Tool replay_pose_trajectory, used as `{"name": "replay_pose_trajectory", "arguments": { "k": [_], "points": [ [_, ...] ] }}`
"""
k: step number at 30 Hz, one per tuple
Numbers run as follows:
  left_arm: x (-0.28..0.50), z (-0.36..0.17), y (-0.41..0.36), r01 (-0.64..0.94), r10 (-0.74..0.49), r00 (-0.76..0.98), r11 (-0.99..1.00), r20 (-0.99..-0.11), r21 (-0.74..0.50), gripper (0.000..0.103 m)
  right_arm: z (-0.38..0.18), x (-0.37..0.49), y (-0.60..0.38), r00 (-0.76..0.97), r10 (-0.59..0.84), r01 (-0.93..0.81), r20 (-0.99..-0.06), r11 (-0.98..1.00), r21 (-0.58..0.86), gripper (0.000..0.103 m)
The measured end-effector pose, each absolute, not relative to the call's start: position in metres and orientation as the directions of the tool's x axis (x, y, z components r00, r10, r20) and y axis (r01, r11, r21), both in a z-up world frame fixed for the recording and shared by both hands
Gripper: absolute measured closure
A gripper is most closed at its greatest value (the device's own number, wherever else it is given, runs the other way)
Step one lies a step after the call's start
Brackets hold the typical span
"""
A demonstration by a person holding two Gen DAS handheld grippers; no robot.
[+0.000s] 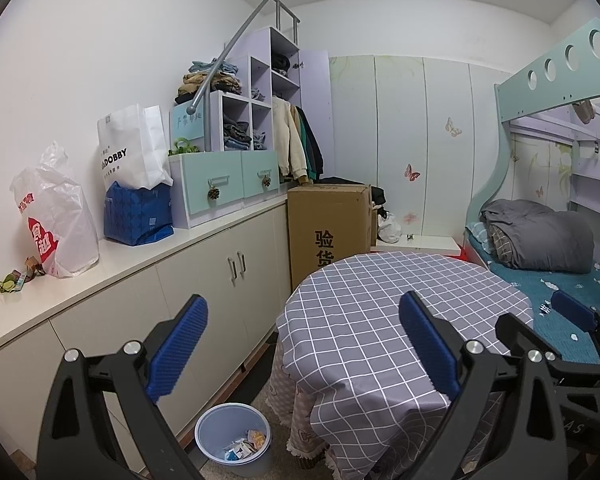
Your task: Collect trash
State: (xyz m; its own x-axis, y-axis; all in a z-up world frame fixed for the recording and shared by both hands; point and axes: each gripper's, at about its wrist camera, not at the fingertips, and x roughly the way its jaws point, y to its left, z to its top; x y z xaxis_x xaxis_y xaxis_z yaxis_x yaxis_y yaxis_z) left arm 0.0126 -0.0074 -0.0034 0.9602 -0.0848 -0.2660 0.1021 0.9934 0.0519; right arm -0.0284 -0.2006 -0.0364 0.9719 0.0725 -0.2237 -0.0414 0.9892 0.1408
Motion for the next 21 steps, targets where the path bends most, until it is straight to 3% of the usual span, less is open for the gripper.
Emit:
{"name": "replay_pose_trajectory", "arguments": {
  "k": [21],
  "points": [
    [0.0172, -0.0112, 0.0025, 0.107, -0.088, 0.957, 0.993, -0.275, 0.055, 0.008, -0.043, -0.0301, -0.1966, 0.969, 0.075, -0.04, -0.235, 0.988, 0.148, 0.007]
  ]
}}
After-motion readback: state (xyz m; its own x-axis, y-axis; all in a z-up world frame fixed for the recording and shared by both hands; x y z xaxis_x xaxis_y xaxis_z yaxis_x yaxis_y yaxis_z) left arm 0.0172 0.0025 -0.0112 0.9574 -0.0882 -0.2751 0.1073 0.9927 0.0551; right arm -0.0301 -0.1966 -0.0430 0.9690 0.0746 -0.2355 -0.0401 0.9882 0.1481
